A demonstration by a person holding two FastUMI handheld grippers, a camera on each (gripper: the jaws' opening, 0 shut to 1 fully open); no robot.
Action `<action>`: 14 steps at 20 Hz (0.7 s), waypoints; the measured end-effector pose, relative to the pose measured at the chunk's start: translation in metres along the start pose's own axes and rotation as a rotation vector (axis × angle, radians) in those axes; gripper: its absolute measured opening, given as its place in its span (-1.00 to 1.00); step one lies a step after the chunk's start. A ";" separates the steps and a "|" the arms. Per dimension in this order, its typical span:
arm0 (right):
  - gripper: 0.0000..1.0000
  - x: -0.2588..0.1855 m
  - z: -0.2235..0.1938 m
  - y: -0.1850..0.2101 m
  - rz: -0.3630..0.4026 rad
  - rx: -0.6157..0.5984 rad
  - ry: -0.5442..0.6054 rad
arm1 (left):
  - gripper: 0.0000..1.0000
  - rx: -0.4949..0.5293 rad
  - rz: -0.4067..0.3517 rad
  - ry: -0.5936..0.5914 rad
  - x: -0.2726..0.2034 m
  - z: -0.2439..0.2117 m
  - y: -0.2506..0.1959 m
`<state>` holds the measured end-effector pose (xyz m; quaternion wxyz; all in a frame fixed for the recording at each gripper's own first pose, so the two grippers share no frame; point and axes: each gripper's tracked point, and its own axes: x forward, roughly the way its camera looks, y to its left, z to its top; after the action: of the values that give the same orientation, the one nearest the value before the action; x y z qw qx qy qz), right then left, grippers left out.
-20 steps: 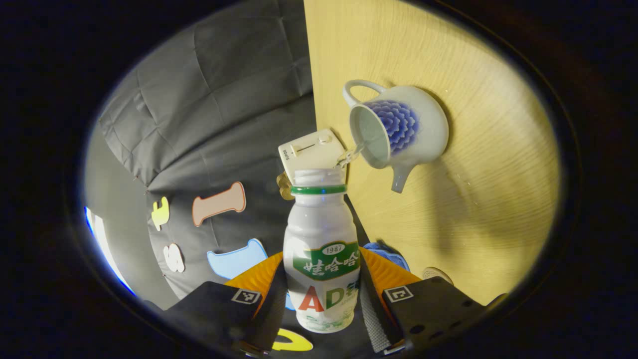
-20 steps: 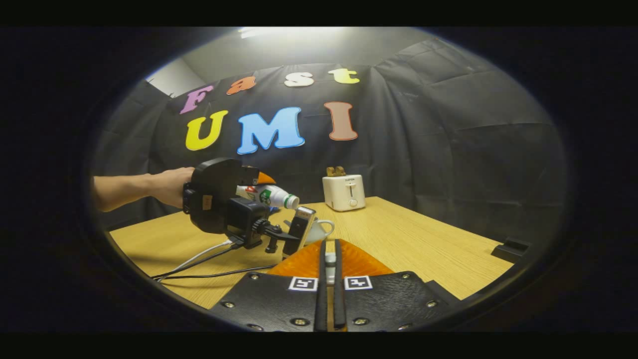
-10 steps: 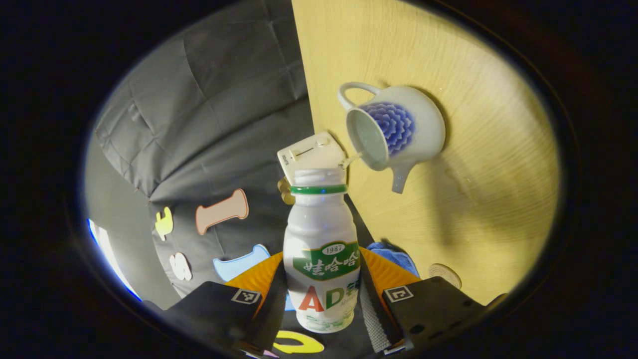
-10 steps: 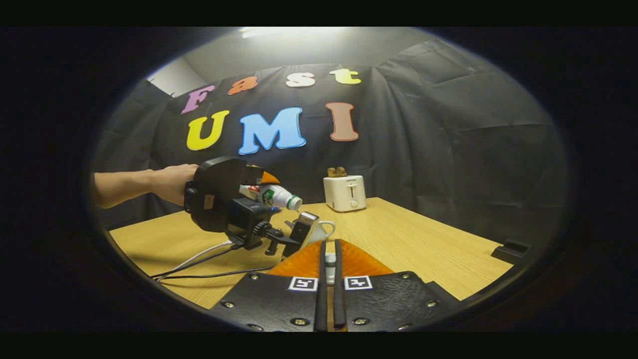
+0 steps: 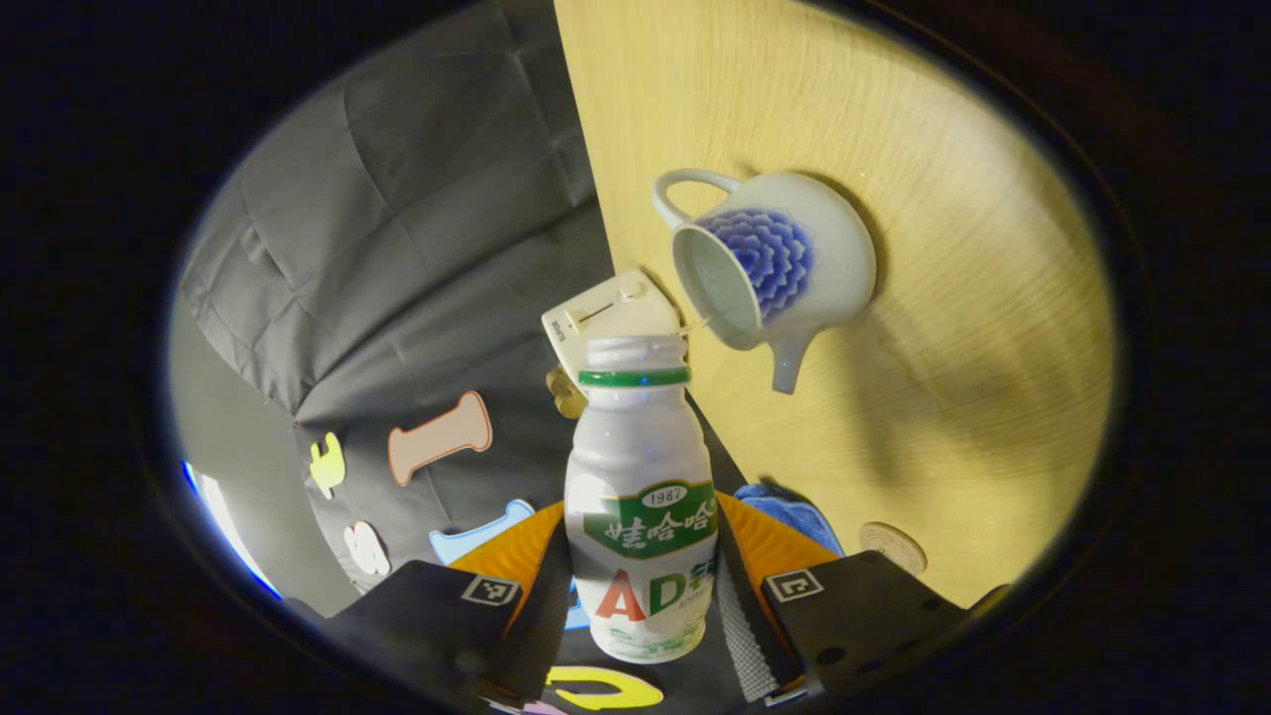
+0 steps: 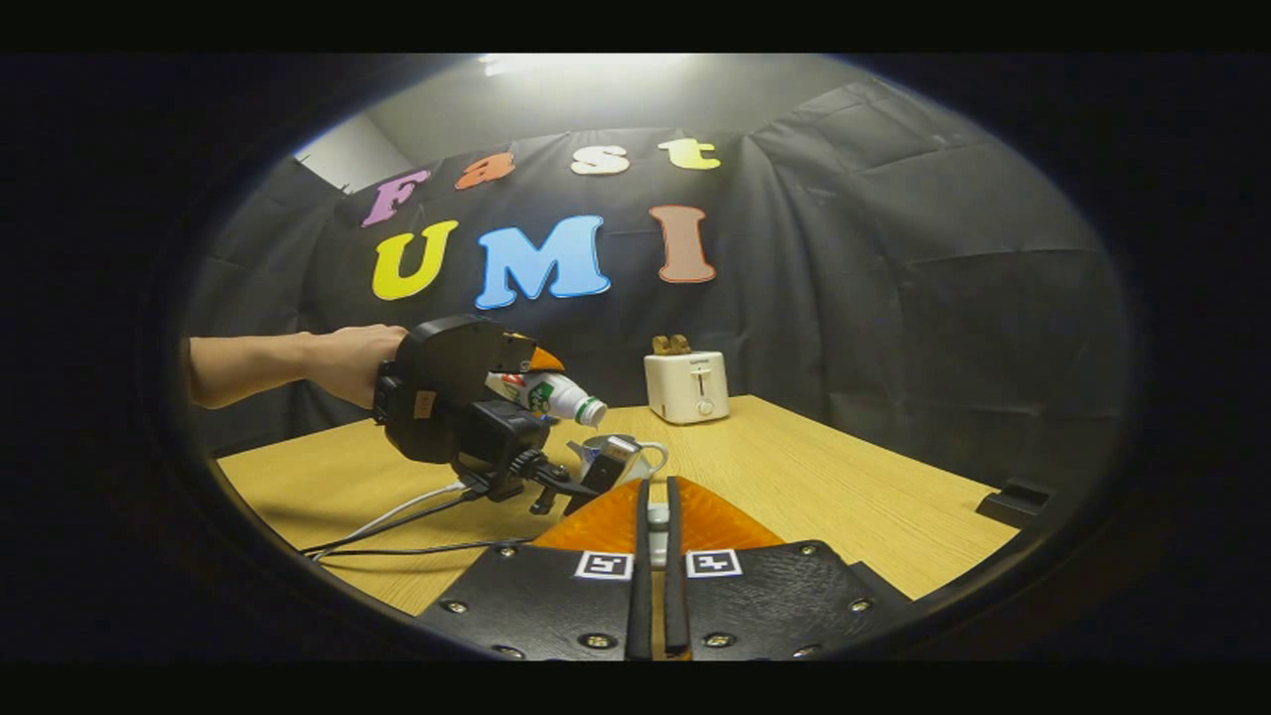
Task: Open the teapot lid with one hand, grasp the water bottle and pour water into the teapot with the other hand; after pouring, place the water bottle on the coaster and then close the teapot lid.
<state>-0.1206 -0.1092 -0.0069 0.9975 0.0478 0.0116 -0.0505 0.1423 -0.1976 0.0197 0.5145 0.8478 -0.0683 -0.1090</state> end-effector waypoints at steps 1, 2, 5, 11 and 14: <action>-0.89 0.001 -0.001 0.000 0.001 -0.001 0.003 | 0.59 0.002 -0.001 -0.002 0.000 0.002 0.000; -0.57 0.001 -0.003 0.001 0.003 -0.001 0.007 | 0.59 0.006 -0.001 -0.004 0.001 0.002 0.000; -0.89 0.000 -0.003 0.000 0.002 0.001 0.013 | 0.59 0.006 -0.001 -0.011 0.003 0.004 0.000; -0.89 -0.001 -0.006 0.000 0.002 0.001 0.021 | 0.60 -0.046 -0.001 -0.036 0.006 0.008 -0.002; -1.00 -0.001 -0.005 0.000 -0.002 0.003 0.022 | 0.49 -0.125 -0.019 -0.050 0.012 0.005 -0.009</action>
<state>-0.1213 -0.1086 -0.0122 0.9972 0.0497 0.0225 -0.0508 0.1524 -0.2006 0.0078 0.5633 0.8118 -0.0659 -0.1389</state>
